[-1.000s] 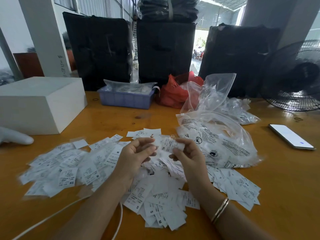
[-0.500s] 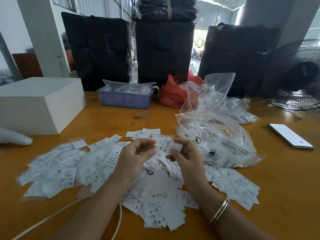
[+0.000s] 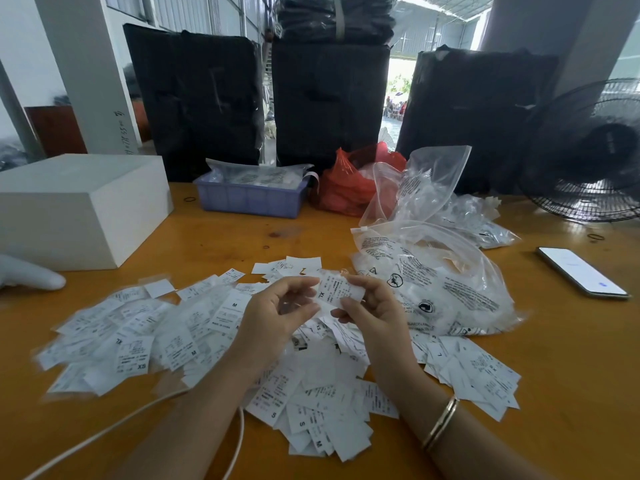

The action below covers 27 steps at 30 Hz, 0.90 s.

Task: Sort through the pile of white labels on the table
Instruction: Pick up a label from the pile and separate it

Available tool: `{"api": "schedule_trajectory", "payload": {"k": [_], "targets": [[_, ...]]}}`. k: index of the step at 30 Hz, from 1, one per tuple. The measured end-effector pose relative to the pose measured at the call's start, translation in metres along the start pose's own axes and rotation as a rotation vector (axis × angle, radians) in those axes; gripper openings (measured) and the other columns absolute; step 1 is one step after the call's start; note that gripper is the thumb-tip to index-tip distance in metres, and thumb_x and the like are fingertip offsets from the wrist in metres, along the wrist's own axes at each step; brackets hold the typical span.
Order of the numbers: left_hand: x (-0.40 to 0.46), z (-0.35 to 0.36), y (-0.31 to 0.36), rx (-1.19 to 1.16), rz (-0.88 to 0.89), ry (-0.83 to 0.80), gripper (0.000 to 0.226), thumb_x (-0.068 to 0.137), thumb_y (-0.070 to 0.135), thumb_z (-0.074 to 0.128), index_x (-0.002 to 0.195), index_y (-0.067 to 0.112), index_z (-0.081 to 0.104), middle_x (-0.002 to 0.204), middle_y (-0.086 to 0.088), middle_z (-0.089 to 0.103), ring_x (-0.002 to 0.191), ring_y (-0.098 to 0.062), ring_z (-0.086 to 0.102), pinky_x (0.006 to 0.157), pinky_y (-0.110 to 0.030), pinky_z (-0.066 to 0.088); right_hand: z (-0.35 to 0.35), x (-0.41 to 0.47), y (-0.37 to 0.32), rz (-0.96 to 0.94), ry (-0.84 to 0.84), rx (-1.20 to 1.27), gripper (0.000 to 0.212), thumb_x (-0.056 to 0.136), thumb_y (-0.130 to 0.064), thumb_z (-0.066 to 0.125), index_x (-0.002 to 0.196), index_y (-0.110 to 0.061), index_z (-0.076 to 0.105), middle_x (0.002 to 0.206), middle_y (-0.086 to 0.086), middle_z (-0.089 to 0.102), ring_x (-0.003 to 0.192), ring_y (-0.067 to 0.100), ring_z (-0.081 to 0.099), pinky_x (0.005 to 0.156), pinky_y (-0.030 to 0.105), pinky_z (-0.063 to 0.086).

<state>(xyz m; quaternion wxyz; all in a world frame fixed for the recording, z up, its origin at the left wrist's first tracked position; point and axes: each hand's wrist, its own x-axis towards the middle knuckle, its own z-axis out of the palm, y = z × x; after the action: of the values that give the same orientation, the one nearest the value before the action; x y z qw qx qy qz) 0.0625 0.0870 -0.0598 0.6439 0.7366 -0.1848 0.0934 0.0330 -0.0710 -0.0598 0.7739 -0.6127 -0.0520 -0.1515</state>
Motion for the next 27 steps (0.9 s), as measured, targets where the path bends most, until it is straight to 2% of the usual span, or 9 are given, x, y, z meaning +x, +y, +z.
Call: {"api": "schedule_trajectory", "payload": {"k": [2, 4, 6, 10, 14, 17, 20, 27], "targets": [[0.0003, 0.0001, -0.0009, 0.028, 0.005, 0.006, 0.036, 0.079, 0.009, 0.073, 0.099, 0.038, 0.065, 0.091, 0.022, 0.067, 0.088, 0.001, 0.063, 0.074, -0.011, 0.050, -0.0003, -0.0003, 0.0004, 0.003, -0.011, 0.001, 0.023, 0.088, 0.002, 0.060, 0.102, -0.015, 0.061, 0.078, 0.004, 0.069, 0.071, 0.018, 0.069, 0.064, 0.018, 0.052], [0.0006, 0.0003, -0.0019, 0.043, 0.007, 0.013, 0.036, 0.080, 0.010, 0.073, 0.099, 0.039, 0.065, 0.090, 0.022, 0.067, 0.088, 0.001, 0.063, 0.075, -0.011, 0.050, -0.0007, -0.0006, 0.0005, 0.009, -0.013, -0.006, 0.023, 0.088, 0.001, 0.060, 0.103, -0.016, 0.061, 0.078, 0.002, 0.070, 0.072, 0.018, 0.070, 0.064, 0.018, 0.052], [0.0006, 0.0004, -0.0023, 0.048, 0.008, 0.024, 0.034, 0.080, 0.010, 0.072, 0.098, 0.038, 0.065, 0.090, 0.020, 0.068, 0.088, 0.000, 0.064, 0.075, -0.011, 0.050, -0.0007, -0.0006, 0.0006, 0.014, -0.001, -0.019, 0.023, 0.088, 0.000, 0.060, 0.103, -0.018, 0.061, 0.080, 0.002, 0.070, 0.073, 0.018, 0.070, 0.064, 0.018, 0.052], [0.0008, 0.0002, -0.0016, 0.020, -0.005, 0.057, 0.024, 0.081, 0.013, 0.072, 0.092, 0.034, 0.068, 0.088, 0.017, 0.071, 0.086, 0.000, 0.067, 0.071, -0.008, 0.049, -0.0016, 0.0010, 0.0009, 0.001, 0.036, -0.037, 0.030, 0.089, 0.001, 0.059, 0.110, -0.020, 0.057, 0.086, 0.014, 0.062, 0.072, 0.017, 0.069, 0.065, 0.019, 0.053], [0.0004, 0.0001, 0.0023, -0.017, -0.029, 0.068, 0.013, 0.077, 0.027, 0.072, 0.090, 0.028, 0.069, 0.086, 0.014, 0.073, 0.081, -0.003, 0.068, 0.069, -0.010, 0.050, -0.0014, -0.0004, 0.0011, 0.009, 0.025, 0.001, 0.026, 0.088, 0.001, 0.060, 0.106, -0.017, 0.059, 0.085, 0.007, 0.069, 0.073, 0.020, 0.069, 0.065, 0.019, 0.053], [-0.0008, 0.0005, 0.0057, -0.059, -0.039, 0.068, 0.025, 0.070, 0.040, 0.067, 0.091, 0.026, 0.070, 0.084, 0.011, 0.074, 0.078, -0.004, 0.069, 0.067, -0.010, 0.050, -0.0012, -0.0010, 0.0006, 0.010, 0.028, 0.035, 0.023, 0.087, 0.000, 0.061, 0.105, -0.013, 0.060, 0.090, 0.012, 0.070, 0.073, 0.020, 0.068, 0.065, 0.020, 0.053], [-0.0002, 0.0010, 0.0054, -0.087, -0.059, 0.053, 0.029, 0.068, 0.041, 0.067, 0.092, 0.026, 0.070, 0.084, 0.010, 0.074, 0.079, -0.005, 0.069, 0.068, -0.011, 0.051, -0.0019, -0.0002, -0.0001, 0.001, 0.045, 0.045, 0.022, 0.087, 0.000, 0.061, 0.105, -0.013, 0.060, 0.091, 0.018, 0.068, 0.072, 0.020, 0.068, 0.065, 0.020, 0.053], [0.0011, 0.0018, 0.0012, -0.123, -0.072, 0.044, 0.022, 0.069, 0.035, 0.068, 0.088, 0.027, 0.071, 0.080, 0.007, 0.074, 0.075, -0.008, 0.070, 0.065, -0.013, 0.052, -0.0004, -0.0006, 0.0044, -0.035, -0.013, -0.075, 0.023, 0.088, 0.004, 0.059, 0.099, -0.016, 0.061, 0.078, 0.001, 0.070, 0.072, 0.017, 0.070, 0.064, 0.018, 0.052]]}}
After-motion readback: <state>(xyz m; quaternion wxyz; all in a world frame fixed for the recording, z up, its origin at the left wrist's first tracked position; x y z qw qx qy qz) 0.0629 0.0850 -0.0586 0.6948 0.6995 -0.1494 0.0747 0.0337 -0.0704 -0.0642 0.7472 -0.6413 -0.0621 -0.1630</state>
